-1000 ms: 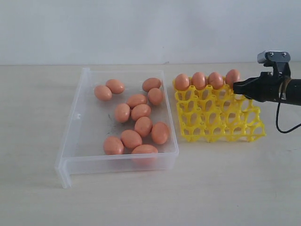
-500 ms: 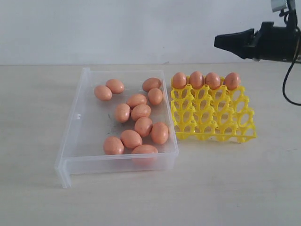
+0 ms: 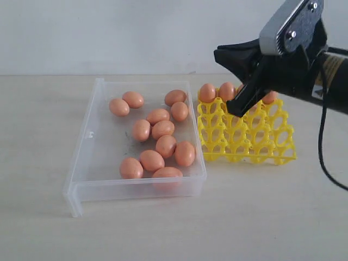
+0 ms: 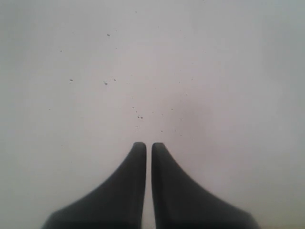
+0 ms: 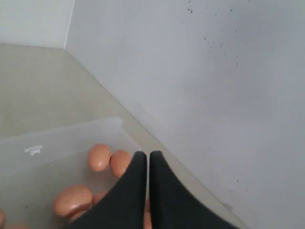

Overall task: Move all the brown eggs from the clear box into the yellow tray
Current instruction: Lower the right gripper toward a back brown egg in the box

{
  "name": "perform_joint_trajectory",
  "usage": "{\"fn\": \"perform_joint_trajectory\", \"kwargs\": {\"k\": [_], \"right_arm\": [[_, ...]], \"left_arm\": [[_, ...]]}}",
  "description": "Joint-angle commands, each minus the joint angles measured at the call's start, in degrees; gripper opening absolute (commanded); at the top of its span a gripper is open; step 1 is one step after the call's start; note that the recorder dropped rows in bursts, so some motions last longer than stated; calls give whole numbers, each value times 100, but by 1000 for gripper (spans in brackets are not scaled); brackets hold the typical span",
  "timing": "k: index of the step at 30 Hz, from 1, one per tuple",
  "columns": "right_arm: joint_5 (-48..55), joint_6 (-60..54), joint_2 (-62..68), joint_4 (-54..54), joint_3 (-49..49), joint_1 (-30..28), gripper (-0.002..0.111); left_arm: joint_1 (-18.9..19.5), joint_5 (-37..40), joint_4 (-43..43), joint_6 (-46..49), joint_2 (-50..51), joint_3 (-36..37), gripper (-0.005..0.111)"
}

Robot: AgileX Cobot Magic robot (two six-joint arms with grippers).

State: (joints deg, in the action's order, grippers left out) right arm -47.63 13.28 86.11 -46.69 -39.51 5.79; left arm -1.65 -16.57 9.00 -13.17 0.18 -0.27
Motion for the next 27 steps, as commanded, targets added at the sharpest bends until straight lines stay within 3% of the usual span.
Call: {"fn": "perform_joint_trajectory", "kwargs": {"k": [1, 5, 8, 10, 15, 19, 23, 27], "right_arm": [[623, -552, -141, 1290, 293, 899, 0], [2133, -266, -14, 953, -66, 1756, 0], [2548, -510, 94, 935, -265, 2225, 1], [2979, -540, 208, 946, -538, 2399, 1], [5190, 206, 737, 993, -1703, 2619, 1], [6239, -378, 1253, 1235, -2543, 2770, 1], [6129, -1596, 1723, 1533, -2924, 2948, 1], [2851, -1229, 1834, 1704, -2507, 2721, 0]], "left_arm": [[-24, 35, -42, -23, -18, 27, 4], [-24, 35, -42, -23, -18, 27, 4], [-24, 35, -42, -23, -18, 27, 4], [-24, 35, -42, -23, -18, 27, 4], [-24, 35, -42, -23, -18, 27, 4], [-24, 35, -42, -23, -18, 27, 4], [-24, 35, -42, -23, -18, 27, 4], [-24, 35, -42, -23, -18, 27, 4]]}}
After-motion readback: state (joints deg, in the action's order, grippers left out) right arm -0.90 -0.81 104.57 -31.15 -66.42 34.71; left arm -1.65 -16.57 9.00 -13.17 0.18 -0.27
